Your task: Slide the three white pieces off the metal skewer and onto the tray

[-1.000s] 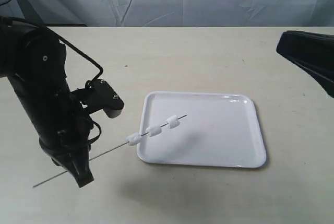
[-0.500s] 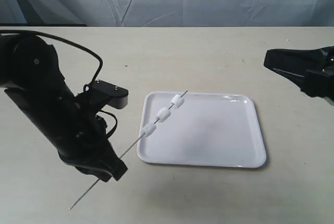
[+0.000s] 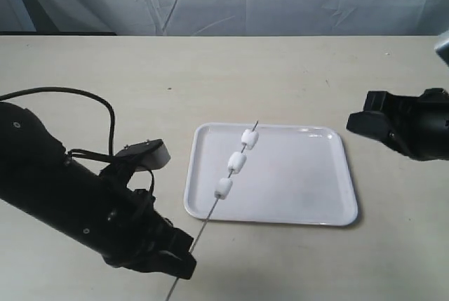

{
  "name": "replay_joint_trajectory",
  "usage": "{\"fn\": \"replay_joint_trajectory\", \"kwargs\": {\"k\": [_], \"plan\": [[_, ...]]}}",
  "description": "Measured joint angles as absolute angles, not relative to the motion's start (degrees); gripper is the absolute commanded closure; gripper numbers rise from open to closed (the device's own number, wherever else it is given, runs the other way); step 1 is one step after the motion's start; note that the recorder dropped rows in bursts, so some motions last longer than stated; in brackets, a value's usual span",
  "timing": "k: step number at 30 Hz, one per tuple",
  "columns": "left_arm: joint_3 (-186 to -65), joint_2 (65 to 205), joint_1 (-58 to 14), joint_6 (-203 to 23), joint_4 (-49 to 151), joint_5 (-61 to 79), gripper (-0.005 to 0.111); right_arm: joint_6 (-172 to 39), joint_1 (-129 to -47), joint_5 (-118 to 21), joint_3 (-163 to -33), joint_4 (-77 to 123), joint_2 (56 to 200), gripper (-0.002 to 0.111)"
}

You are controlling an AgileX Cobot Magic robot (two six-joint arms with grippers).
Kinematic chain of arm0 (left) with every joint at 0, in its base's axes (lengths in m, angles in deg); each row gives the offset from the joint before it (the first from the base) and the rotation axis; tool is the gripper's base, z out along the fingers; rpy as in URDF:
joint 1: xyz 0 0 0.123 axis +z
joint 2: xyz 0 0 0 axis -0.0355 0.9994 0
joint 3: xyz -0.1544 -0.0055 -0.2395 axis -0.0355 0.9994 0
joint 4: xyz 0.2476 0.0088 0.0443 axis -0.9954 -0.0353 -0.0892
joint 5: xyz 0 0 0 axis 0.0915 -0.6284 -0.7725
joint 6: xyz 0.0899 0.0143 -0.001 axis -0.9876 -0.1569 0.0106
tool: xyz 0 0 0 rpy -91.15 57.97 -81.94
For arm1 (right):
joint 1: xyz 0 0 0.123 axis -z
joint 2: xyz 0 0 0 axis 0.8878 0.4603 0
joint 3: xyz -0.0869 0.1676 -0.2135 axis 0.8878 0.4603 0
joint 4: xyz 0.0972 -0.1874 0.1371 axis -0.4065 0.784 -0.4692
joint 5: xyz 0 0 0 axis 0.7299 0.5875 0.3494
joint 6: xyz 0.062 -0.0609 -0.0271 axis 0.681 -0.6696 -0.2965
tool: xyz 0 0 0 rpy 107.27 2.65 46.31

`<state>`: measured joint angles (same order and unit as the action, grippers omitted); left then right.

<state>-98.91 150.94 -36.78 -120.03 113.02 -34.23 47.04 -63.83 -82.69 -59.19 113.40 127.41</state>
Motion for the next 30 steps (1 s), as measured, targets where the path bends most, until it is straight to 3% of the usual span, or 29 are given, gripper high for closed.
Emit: {"fn": "replay_joint_trajectory", "kwargs": {"k": [12,19,22,27,30], "plan": [[-97.46,150.72,-36.90,-130.32,130.15,-35.74,0.107,40.56,-63.83,-97.05,-59.31,102.76,152.02,0.109],[-97.36,150.68,-42.04,-129.64,134.02,-34.42,0.107,31.77,-63.83,-105.76,-59.43,95.43,160.27,0.109],[-97.34,150.58,-44.69,-127.86,134.72,-31.99,0.107,28.80,-63.83,-108.54,-59.43,94.25,162.67,0.101],[-97.12,150.58,-46.99,-124.24,136.74,-25.92,0.107,26.19,-64.69,-114.09,-59.43,92.44,164.24,0.077],[-97.12,150.58,-47.20,-122.68,139.87,-23.79,0.107,25.50,-64.97,-114.44,-59.43,91.66,164.46,0.074]]}}
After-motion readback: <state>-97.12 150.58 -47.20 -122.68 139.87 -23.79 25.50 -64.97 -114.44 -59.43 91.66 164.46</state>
